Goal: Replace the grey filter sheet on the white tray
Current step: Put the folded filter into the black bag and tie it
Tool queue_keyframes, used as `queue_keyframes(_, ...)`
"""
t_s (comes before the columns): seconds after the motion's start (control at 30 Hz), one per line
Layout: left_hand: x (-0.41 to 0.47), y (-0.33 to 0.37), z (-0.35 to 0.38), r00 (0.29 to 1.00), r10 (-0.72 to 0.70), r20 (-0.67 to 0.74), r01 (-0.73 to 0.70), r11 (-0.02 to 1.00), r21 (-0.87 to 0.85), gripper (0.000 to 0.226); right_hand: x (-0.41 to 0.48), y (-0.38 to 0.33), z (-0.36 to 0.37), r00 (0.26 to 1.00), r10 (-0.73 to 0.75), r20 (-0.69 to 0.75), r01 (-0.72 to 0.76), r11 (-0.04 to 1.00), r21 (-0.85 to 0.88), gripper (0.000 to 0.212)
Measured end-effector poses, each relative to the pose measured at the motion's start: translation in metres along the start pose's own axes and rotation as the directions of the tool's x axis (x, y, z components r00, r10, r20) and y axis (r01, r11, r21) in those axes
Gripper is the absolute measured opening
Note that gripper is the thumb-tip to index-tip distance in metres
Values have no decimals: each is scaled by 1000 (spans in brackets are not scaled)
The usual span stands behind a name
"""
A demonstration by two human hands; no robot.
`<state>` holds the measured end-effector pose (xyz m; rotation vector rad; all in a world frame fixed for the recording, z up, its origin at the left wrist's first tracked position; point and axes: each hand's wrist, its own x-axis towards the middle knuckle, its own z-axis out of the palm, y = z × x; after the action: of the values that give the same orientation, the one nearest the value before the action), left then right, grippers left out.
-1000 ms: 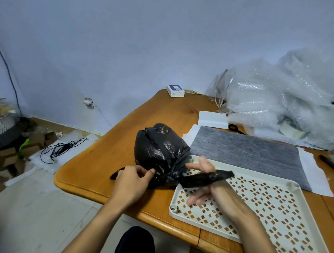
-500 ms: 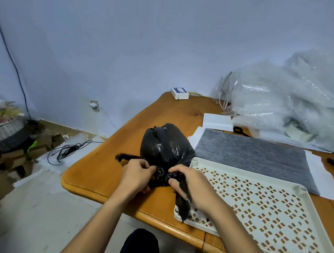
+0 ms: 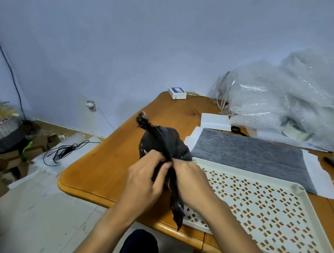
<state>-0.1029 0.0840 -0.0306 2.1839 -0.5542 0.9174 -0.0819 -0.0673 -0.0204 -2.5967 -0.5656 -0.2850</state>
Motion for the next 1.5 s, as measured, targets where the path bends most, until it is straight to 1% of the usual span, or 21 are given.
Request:
queue_keyframes(0.07,2,-2,1,999,-18,31,19,999,-47,7,-1,-1,-2,1000,5,23,-6,998,57,8)
queue_keyframes(0.1,3,-4,2,998,-57,37,60,995,-81,9,-2,-1,-1,1000,5,31,-10,988,153,7)
queue_keyframes(0.13,4,-7,2,995,-92,41,95,990,-105,11,-4,0,-1,1000,-1,28,-7,958,288,14)
queue_keyframes(0.2,4,-14,4,990,-126,56,132,985,-107,13,-8,-3,-4,998,11,55,-42,798,601,26)
queue_keyframes(0.27,4,-20,5,992,-113,62,118,990,-76,12,-12,-7,-7,988,77,137,-155,628,763,31)
queue_keyframes(0.33,4,-21,5,994,-81,75,84,996,-38,14,-12,-12,-9,970,156,186,-243,592,769,33)
queue_keyframes(0.4,5,-20,6,993,-36,111,37,999,0,16,-8,-18,-9,974,207,91,-196,575,794,27)
queue_keyframes(0.47,5,-18,6,991,-6,135,6,1000,2,16,-2,-18,-7,974,226,1,-142,610,780,27)
queue_keyframes(0.57,1,-18,4,986,14,167,-10,1000,-22,16,-1,-14,-11,970,244,9,-173,659,732,35)
queue_keyframes(0.63,-5,-18,4,980,-20,200,23,1000,-11,20,-3,-10,-17,966,256,29,-187,616,765,34)
queue_keyframes(0.73,-14,-23,9,973,-83,214,74,996,51,21,-9,-12,-24,958,281,50,-191,501,844,33)
queue_keyframes(0.83,-18,-33,16,976,-13,215,-20,989,150,19,-14,-17,-26,961,269,62,-182,451,874,34)
queue_keyframes(0.9,-18,-40,20,975,8,220,-46,985,169,17,-16,-22,-25,961,264,83,-195,430,882,32)
queue_keyframes(1.0,-15,-51,21,969,-46,244,1,984,179,23,-20,-30,-23,965,244,92,-190,415,890,29)
queue_keyframes(1.07,-14,-53,20,954,-70,292,26,988,152,27,-21,-31,-22,966,244,84,-185,429,884,28)
queue_keyframes(1.17,-21,-53,16,934,-86,346,80,996,32,31,-23,-30,-31,969,245,22,-135,453,881,25)
queue_keyframes(1.23,-28,-52,12,922,-106,373,124,992,-24,30,-25,-29,-42,969,242,-54,-75,492,867,37)
queue_keyframes(1.27,-31,-50,9,916,-109,385,138,989,-47,26,-26,-30,-48,967,238,-91,-47,520,853,38)
queue_keyframes(1.33,-35,-43,3,906,-106,409,150,985,-79,25,-28,-32,-55,967,218,-133,-11,555,832,28)
queue_keyframes(1.4,-34,-38,3,884,-137,447,204,973,-106,33,-31,-37,-60,975,186,-122,-9,579,815,20)
queue_keyframes(1.5,-31,-34,12,889,-225,398,299,944,-136,38,-36,-45,-53,986,145,-85,-21,606,795,14)
